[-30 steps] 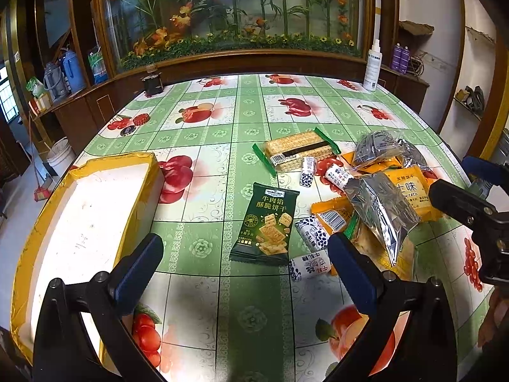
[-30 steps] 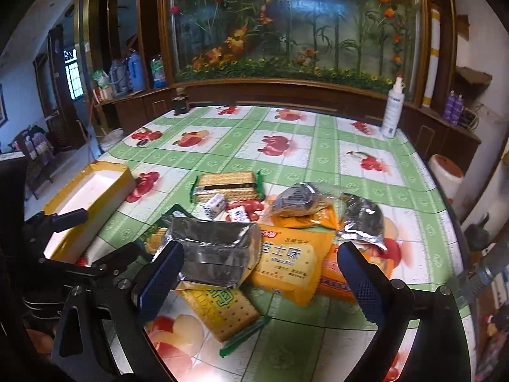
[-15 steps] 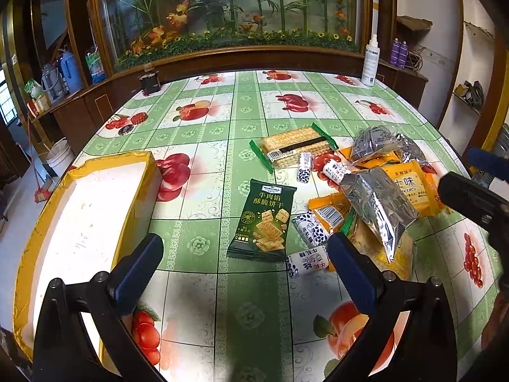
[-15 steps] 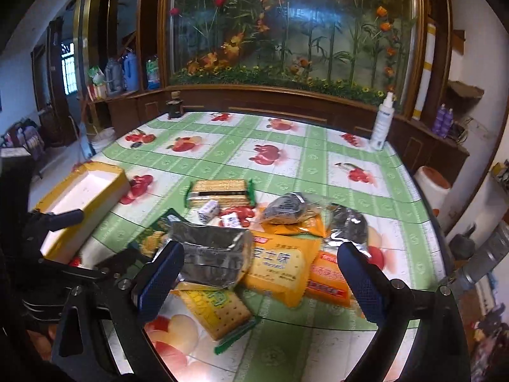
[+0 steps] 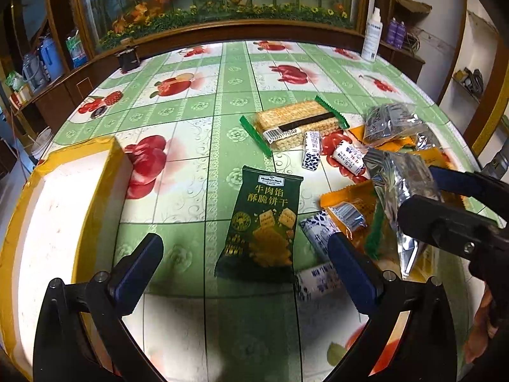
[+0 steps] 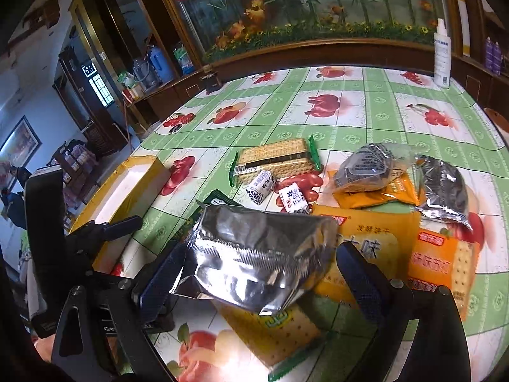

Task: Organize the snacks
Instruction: 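Grasp the silver foil bag with the right tool while the left tool reaches the green biscuit bag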

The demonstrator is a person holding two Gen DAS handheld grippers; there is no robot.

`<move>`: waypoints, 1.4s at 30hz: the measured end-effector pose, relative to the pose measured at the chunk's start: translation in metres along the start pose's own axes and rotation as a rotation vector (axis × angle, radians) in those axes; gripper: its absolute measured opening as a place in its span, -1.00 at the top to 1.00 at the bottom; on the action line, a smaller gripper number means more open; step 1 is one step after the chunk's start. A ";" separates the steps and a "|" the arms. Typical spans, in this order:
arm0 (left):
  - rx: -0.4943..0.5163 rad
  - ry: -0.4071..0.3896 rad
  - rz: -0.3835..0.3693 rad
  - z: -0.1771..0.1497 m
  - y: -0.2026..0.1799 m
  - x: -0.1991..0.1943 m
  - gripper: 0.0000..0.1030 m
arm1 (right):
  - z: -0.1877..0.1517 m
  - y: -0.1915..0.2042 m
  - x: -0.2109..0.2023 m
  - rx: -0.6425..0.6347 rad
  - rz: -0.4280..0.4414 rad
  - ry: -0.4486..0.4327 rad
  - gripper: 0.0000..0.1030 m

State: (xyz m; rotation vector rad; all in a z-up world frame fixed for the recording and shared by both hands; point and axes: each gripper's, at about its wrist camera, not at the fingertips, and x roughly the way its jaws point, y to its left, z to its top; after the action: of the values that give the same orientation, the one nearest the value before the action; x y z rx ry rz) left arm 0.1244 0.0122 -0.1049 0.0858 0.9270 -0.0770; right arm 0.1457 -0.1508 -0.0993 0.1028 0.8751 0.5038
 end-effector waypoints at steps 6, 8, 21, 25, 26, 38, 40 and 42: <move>-0.026 0.020 -0.068 0.008 0.006 0.016 -1.00 | 0.006 -0.007 0.013 0.032 0.061 0.014 -0.78; -0.055 0.022 -0.102 0.007 0.013 0.018 -0.99 | 0.005 -0.010 0.012 0.042 0.069 0.009 -0.75; -0.024 0.032 -0.199 0.001 0.029 0.012 -0.56 | -0.002 -0.018 0.000 0.070 0.108 -0.005 -0.53; 0.004 0.060 -0.214 0.006 0.026 0.017 -0.80 | -0.001 -0.017 0.001 0.075 0.111 -0.001 -0.53; 0.026 0.069 -0.213 0.008 0.024 0.020 -0.85 | -0.001 -0.016 0.002 0.076 0.112 -0.001 -0.53; -0.011 0.035 -0.190 0.010 0.045 0.023 -0.77 | -0.001 -0.014 0.001 0.053 0.083 -0.001 -0.53; -0.009 0.027 -0.216 0.013 0.041 0.021 -0.30 | -0.002 -0.012 0.001 0.052 0.080 -0.006 -0.52; -0.001 0.025 -0.238 0.018 0.035 0.020 0.05 | -0.002 -0.013 0.000 0.055 0.078 -0.011 -0.51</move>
State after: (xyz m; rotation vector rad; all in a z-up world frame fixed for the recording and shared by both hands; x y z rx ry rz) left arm 0.1542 0.0442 -0.1089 -0.0255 0.9593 -0.2967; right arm 0.1487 -0.1621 -0.1045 0.1907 0.8765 0.5519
